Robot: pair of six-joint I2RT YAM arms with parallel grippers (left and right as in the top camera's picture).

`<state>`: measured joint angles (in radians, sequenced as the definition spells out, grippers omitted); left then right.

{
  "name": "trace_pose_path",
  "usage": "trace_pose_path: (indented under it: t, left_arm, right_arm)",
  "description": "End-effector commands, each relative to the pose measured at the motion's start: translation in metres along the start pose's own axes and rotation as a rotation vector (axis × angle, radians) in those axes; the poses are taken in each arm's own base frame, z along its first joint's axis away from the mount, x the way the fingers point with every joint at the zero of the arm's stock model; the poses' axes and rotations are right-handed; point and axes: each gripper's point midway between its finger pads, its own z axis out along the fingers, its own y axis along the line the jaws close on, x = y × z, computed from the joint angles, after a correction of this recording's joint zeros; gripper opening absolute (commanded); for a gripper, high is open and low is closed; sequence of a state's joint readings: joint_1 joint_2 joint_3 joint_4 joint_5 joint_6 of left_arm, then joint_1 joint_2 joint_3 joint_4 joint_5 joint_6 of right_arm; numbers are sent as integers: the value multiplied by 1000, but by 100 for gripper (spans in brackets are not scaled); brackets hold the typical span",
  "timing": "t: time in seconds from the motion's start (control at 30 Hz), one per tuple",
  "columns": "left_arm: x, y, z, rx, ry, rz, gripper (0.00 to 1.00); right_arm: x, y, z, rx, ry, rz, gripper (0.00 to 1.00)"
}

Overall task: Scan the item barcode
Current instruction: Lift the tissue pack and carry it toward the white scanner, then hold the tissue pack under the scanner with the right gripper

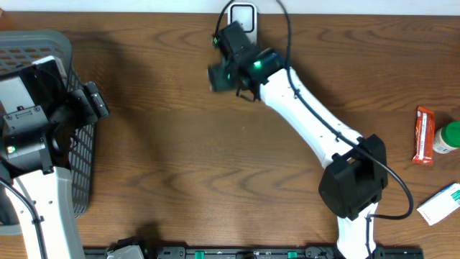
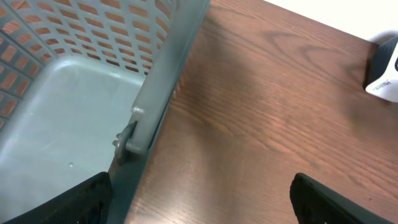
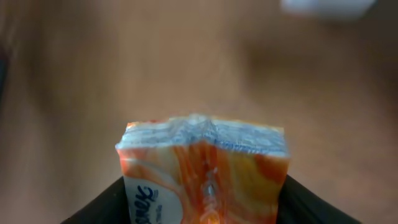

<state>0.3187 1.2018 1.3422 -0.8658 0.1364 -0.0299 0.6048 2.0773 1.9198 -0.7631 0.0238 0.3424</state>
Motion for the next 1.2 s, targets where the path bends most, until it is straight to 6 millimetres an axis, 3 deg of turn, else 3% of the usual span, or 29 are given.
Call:
trace_pose_path:
  t: [0.0, 0.13, 0.2, 0.4, 0.67, 0.87, 1.17]
  left_arm:
    - [2, -2, 1, 10, 7, -11, 91]
    - [2, -2, 1, 10, 7, -11, 91]
    - [2, -2, 1, 10, 7, -11, 91]
    - [2, -2, 1, 10, 7, -11, 91]
    - [2, -2, 1, 10, 7, -11, 91]
    - [2, -2, 1, 10, 7, -11, 91]
    - [2, -2, 1, 10, 7, -11, 91]
  right_arm:
    - [-39, -38, 8, 163, -151, -62, 57]
    - [-76, -54, 25, 158, -293, -58, 54]
    - [-89, -70, 42, 166, -348, -38, 62]
    - [-109, -101, 84, 185, -472, -30, 65]
    - [-134, -109, 95, 175, -630, -30, 59]
    - [-140, -112, 97, 170, -679, -25, 61]
    - [-132, -117, 120, 182, -694, -61, 63]
